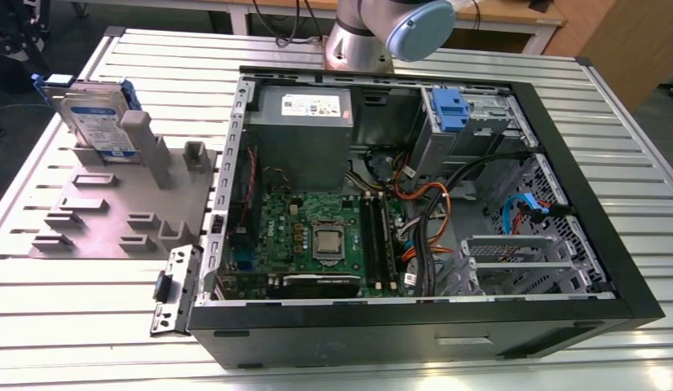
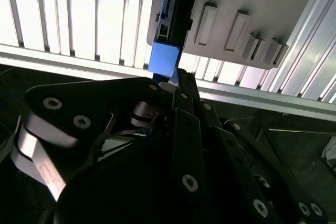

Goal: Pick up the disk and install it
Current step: 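Pick up the disk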

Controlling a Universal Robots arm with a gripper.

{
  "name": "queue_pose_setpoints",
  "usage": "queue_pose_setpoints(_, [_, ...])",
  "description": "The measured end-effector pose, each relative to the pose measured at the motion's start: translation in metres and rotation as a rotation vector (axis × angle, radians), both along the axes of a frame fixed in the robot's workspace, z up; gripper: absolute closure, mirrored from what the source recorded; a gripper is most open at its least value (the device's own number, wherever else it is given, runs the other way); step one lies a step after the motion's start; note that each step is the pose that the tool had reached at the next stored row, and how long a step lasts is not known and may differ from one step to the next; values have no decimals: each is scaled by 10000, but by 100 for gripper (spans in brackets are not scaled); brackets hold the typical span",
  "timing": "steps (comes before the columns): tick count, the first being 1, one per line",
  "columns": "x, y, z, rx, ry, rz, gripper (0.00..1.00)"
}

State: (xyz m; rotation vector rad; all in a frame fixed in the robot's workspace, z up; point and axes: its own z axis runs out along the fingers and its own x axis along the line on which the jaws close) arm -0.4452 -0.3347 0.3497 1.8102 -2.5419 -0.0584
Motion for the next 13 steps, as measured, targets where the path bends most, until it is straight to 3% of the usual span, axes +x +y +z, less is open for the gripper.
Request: queue_pose_setpoints(13, [0,0,-29,-1,2,1,89])
